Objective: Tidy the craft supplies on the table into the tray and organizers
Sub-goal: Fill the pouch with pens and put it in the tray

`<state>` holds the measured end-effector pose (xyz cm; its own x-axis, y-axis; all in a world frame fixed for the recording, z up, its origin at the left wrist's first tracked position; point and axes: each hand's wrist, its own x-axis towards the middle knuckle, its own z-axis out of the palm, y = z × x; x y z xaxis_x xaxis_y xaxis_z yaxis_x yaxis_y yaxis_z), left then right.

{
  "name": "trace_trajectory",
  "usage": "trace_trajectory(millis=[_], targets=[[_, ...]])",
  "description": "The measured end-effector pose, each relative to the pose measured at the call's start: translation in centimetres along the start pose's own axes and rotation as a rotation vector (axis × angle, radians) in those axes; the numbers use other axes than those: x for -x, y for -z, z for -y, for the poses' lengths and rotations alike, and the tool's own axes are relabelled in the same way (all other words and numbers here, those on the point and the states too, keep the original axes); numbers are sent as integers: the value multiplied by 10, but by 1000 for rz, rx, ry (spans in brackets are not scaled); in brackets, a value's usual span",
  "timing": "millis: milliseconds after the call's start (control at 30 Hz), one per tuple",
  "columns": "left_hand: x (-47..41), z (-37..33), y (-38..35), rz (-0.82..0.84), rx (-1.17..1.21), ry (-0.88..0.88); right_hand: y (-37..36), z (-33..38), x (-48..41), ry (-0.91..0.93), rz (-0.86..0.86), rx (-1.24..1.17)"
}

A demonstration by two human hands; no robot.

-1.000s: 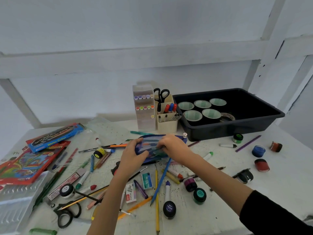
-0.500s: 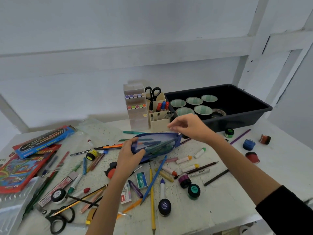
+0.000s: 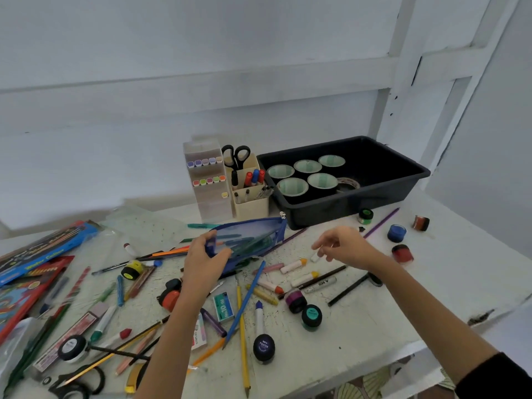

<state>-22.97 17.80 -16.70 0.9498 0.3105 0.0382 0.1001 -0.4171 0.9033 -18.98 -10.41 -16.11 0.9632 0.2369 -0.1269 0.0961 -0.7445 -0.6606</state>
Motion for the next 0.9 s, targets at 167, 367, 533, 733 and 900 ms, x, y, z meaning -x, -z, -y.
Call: trace_trajectory(millis=[167, 367, 533, 733, 900], targets=[[1, -11, -10, 20, -20, -45, -33, 2, 12, 56, 26, 35], [-2, -21, -16, 26, 6, -49, -37, -2, 18, 74, -19, -6], [-3, -28, 9, -60, 14, -72, -11, -12, 13, 24, -66, -42], [-4, -32, 60, -173, 102, -53, 9, 0, -3, 10, -204, -206], [3, -24, 93, -249, 89, -20, -28, 43, -19, 69, -40, -243]])
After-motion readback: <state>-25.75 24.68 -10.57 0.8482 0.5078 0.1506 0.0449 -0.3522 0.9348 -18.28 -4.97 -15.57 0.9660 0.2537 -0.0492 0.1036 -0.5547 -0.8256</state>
